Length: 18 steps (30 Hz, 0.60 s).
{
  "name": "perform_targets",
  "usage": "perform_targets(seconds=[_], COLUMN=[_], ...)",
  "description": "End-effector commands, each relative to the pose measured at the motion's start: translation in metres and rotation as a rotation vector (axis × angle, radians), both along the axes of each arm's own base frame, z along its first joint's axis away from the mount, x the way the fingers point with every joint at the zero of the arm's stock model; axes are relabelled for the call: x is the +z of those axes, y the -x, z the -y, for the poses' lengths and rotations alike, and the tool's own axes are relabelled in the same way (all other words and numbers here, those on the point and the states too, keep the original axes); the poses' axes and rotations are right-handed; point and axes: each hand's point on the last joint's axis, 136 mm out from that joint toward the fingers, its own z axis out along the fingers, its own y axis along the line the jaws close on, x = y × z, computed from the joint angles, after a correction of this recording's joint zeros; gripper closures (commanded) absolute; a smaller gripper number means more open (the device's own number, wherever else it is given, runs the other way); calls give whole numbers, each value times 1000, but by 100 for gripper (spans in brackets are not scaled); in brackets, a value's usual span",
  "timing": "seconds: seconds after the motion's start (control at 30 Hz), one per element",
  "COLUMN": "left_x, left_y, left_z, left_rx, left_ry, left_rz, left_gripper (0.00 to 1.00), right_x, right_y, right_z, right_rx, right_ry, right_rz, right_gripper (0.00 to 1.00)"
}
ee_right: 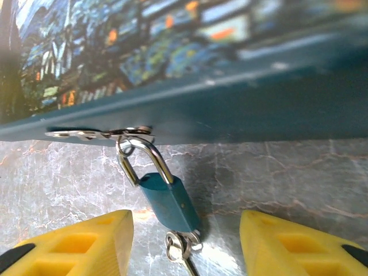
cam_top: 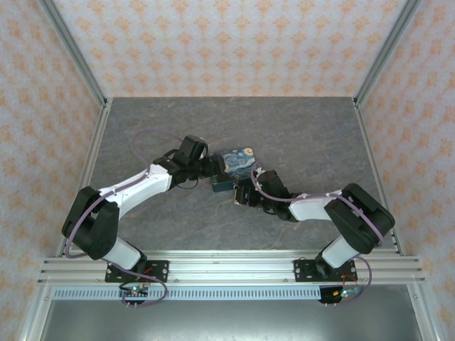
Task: Unlock the padlock with the key
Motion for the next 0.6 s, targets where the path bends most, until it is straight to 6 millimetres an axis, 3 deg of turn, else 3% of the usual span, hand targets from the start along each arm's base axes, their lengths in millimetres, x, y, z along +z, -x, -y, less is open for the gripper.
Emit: perform_targets(seconds=[0.0,0.27,0.5,0.57], left_x=[2,-1,2,2], left_y=[-3,-6,-10,-11], left_z=[-1,0,1,0], left_rx=[-10,-7,-11,-17], left_ry=[-8,10,5,-10], left_rz=[-5,-10,-2,-2], left_gripper=[21,21,20,21], right_x=[3,-5,-13,-13], right_y=[-3,-3,-3,-2], right_z=[-12,-14,-5,-1], right_rx=[40,48,10,-7], right_ry=[-4,16,50,57], right_rz=[23,10,4,7], right_gripper=[49,57,100,100])
